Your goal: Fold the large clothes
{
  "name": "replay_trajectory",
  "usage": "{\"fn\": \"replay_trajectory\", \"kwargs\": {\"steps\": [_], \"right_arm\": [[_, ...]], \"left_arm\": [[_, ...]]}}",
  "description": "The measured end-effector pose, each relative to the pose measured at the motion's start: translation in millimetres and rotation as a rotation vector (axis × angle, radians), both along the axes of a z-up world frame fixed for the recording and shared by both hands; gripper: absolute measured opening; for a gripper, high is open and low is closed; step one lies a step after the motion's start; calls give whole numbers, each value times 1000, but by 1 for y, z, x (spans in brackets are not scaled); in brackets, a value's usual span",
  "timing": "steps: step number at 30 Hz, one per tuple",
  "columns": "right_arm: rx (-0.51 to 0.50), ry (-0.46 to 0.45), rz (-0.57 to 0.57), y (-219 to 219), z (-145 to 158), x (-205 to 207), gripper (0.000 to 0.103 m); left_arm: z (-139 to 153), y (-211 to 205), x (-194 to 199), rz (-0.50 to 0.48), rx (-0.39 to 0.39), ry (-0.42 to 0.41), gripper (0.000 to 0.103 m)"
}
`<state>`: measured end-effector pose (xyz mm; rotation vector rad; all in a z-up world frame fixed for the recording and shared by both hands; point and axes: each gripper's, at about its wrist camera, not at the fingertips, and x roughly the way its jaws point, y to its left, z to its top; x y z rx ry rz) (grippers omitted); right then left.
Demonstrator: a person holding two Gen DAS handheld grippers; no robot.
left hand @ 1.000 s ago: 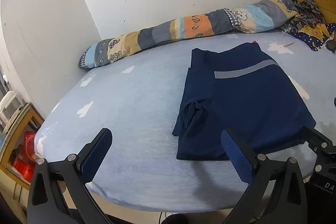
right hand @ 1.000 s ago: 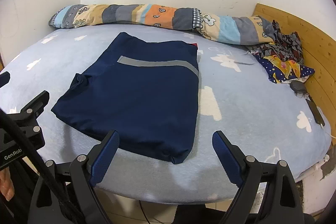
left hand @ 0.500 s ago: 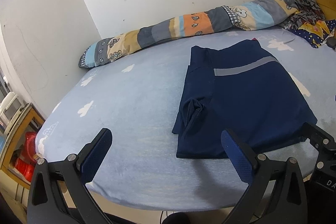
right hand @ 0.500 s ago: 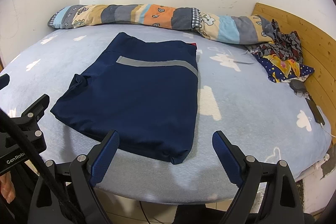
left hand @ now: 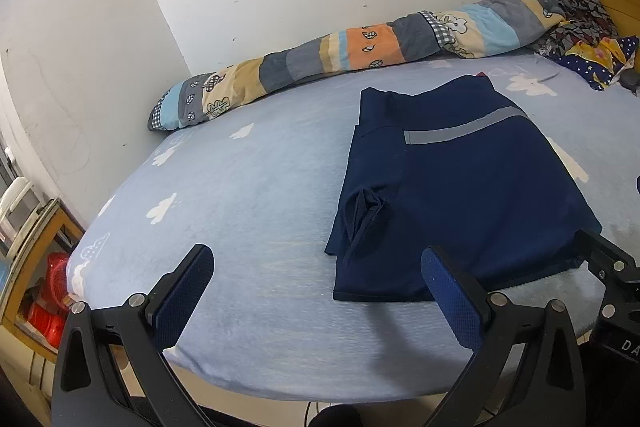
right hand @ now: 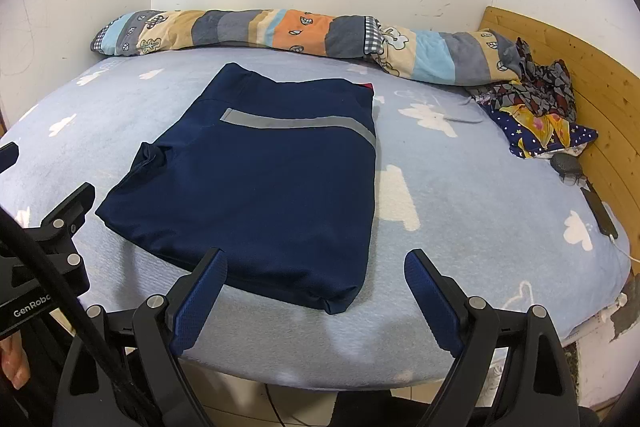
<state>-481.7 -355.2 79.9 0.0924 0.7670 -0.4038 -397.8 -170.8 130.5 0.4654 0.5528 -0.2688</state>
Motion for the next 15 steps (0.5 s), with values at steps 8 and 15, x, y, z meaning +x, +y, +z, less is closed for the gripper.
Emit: {"fn": "replay_trajectory", "kwargs": {"steps": [8,15], "right_arm": [[-1,0,-1,0,0,0,93],[0,-1,-2,0,1,0,93]], "left_arm": [[0,0,-1,-7,-3,5,103],[0,0,-1,-11,-5,7,103]]}}
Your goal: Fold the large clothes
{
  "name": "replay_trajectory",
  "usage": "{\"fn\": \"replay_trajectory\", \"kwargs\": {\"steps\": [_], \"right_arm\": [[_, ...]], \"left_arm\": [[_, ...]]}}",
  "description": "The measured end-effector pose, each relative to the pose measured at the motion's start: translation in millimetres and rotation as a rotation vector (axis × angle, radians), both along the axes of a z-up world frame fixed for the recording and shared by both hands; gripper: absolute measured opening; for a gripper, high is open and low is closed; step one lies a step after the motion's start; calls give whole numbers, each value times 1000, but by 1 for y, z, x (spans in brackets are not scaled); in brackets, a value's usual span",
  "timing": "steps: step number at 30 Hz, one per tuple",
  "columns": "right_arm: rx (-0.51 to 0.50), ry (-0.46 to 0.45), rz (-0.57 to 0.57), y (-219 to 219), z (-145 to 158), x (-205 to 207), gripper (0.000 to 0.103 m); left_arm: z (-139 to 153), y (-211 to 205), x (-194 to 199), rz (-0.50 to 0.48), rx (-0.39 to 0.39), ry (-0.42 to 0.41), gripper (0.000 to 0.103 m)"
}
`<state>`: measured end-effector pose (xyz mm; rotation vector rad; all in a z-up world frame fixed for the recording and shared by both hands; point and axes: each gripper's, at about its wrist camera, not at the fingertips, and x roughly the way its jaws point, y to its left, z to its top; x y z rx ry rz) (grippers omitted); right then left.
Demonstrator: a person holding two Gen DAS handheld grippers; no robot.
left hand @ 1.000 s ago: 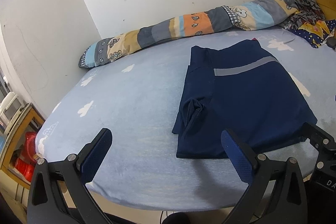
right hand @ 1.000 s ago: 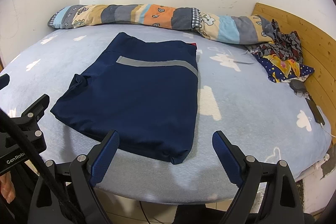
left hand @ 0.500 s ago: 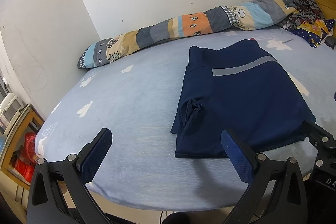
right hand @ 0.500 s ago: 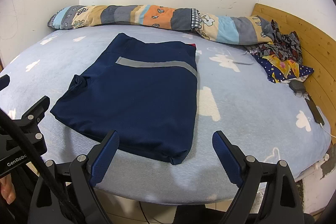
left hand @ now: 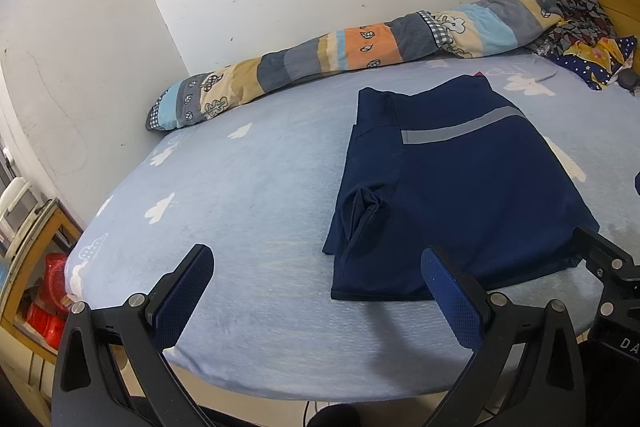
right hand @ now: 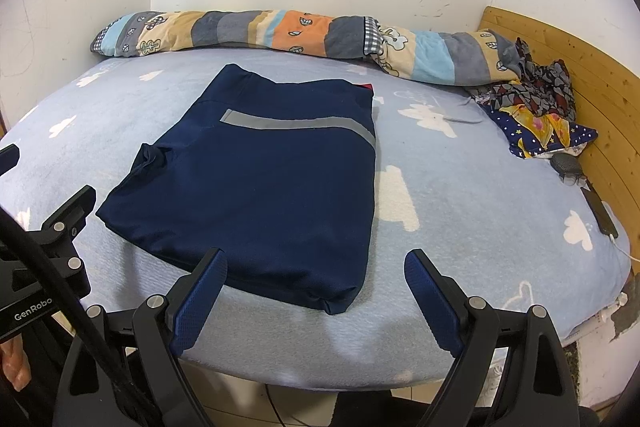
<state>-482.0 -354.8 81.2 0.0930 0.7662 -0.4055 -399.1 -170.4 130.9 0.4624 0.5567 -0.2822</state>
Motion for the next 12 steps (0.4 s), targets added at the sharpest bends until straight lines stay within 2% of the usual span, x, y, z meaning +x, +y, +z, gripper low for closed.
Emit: {"fn": "replay_trajectory", "kwargs": {"steps": [6,9,12], "right_arm": [[0,-3,-2,0,2,0,93],[0,-8,-4,0,3,-1,93],[4,-20,-12,-1,5,-2,93]], "left_arm": [[0,0,3,-4,-2,24,103],[-5,2,10,-36,-22,129,103],[-6,4,13,-30,-34,147,103]]}}
